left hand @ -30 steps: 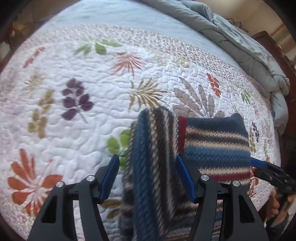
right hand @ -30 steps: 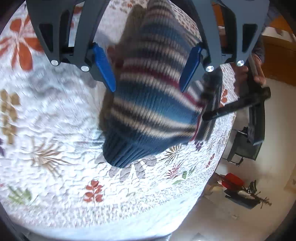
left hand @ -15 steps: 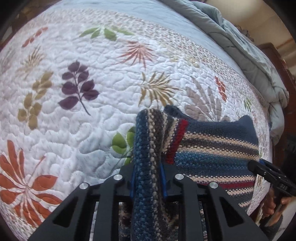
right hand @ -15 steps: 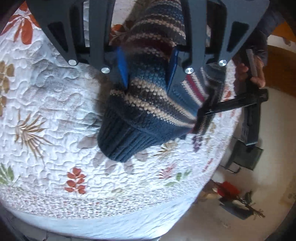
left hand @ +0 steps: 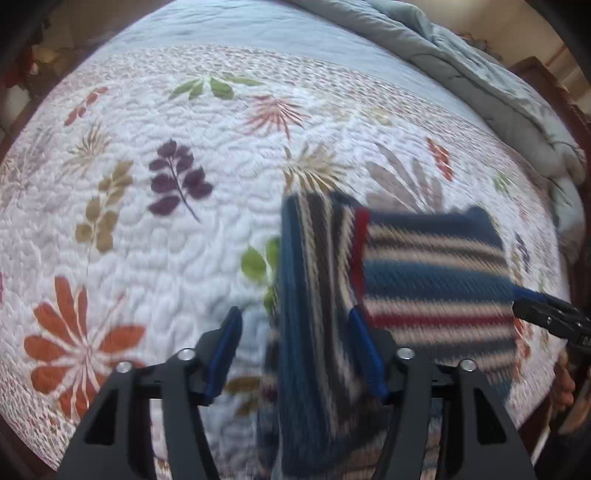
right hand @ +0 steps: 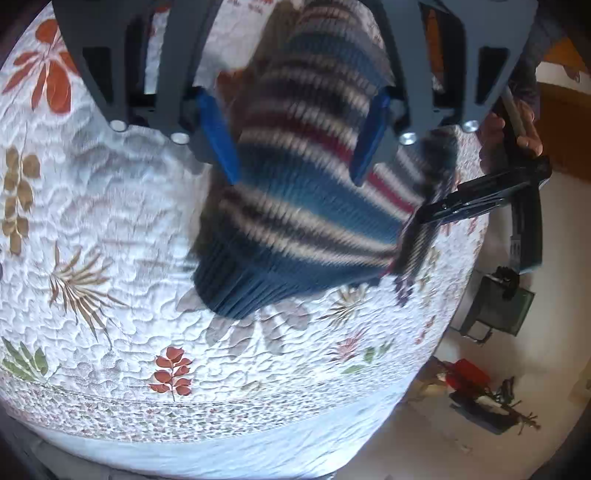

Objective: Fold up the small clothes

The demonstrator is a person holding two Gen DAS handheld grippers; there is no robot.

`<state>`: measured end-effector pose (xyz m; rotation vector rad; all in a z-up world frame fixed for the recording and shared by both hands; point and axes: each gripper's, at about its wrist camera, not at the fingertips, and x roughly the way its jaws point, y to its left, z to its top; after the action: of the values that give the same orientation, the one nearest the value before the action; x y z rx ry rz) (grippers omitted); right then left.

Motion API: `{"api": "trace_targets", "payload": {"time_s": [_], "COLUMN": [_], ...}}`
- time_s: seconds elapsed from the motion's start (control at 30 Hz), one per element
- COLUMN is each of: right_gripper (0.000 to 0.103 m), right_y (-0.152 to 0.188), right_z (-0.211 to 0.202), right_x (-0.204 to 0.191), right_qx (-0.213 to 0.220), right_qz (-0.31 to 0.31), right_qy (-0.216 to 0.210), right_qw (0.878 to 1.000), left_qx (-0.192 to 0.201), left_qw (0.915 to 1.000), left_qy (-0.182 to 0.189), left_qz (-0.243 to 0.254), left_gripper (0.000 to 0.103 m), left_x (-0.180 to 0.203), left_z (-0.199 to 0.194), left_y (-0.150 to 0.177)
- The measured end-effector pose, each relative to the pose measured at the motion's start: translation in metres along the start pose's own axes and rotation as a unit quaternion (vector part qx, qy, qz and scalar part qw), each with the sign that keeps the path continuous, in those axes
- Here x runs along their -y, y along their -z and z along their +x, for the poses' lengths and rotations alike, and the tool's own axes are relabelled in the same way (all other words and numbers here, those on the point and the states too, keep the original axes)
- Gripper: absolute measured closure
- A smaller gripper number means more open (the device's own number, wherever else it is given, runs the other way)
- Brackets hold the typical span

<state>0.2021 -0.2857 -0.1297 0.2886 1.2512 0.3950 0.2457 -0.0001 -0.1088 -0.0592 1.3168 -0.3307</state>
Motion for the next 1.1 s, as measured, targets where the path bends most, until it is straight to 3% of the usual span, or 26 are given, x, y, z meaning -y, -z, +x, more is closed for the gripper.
{"api": "trace_targets", "payload": {"time_s": [0.13,0.2,0.37,0.73,0.93,1.1], "right_gripper": [0.029,0.028,0.027,0.022,0.016,0.014], "right_y": [0.027,0.037,0.057,0.064,0.059,0.057], "right_z": [-0.007,-0.007,-0.008,0.012,0.028,0.038], "right_x": [-0.004,-0.006,-0.009,-0.026,-0.018,-0.012], "right_qx": [-0.012,-0.017,-0.018,-0.021,-0.026,-0.038], "right_qz": [-0.001,-0.003,-0.004,-0.013,0.004,0.012], "right_qy": [-0.018,-0.012,0.009,0.024,0.012,0.004], "right_qw": [1.000,1.000,1.000,0.999,1.000,0.999], "left_qx": [0.012,0.018,0.026,0.045,0.045,0.025], "left_qw": [0.9993,0.9987,0.9985,0.9968,0.9973,0.9991], "left_qy": [-0.018,-0.025,-0.020,-0.048,-0.037,-0.016], "left_qz": [0.031,0.040,0.043,0.045,0.045,0.030], "left_gripper": [0.036,0.032,0.032,0.029,0.025,0.013], "left_x": [0.006,0.010,0.017,0.018,0.013,0.004], "left_z": [-0.017,-0.021,-0.026,-0.017,-0.010,0.007], "left_y": [0.028,0.038,0.058,0.066,0.065,0.059]}}
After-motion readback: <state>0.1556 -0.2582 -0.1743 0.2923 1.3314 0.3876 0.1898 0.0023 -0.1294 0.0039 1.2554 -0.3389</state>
